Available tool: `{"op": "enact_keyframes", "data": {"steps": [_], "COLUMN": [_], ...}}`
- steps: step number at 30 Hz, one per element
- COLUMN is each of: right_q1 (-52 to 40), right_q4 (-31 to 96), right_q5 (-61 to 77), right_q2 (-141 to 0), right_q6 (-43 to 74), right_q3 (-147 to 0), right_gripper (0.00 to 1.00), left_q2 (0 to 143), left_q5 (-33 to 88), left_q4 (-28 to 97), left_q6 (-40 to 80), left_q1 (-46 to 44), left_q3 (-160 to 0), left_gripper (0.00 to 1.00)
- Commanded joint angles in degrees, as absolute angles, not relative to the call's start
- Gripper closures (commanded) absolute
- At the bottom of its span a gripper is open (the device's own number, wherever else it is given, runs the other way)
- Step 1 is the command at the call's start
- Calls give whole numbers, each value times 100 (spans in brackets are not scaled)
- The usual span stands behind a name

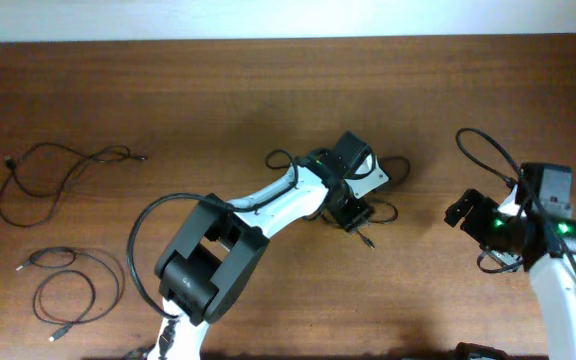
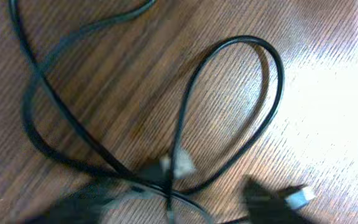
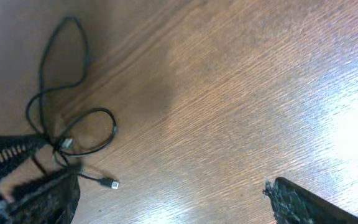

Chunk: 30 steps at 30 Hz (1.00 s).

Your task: Untangle cables

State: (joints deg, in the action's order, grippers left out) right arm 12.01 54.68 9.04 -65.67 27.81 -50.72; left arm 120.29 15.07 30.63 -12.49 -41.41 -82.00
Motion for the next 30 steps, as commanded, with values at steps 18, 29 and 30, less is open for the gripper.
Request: {"op": "enact_keyframes", "data": {"steps": [18,29,30], "right_q1": [1240,1240,1240], "right_q4": [5459,5459,5459], "right_q5": [832,832,832], "right_q2": [-8849,-8849,-8849], "right_q6": [2720,2720,2722], "right_q3": [-5089,-5089,-5089], "right_gripper": [2,2,2], "left_q2": [11246,12431,12781], "left_q5": [-1590,-1138,-1138], "left_q4": [1942,-2480,-2805], "left_q6": [-257,338,390], "left_q1": [-2565,1326,1409], "left_q3": [-8278,-8278,-8278], "left_gripper": [100,94,92]}}
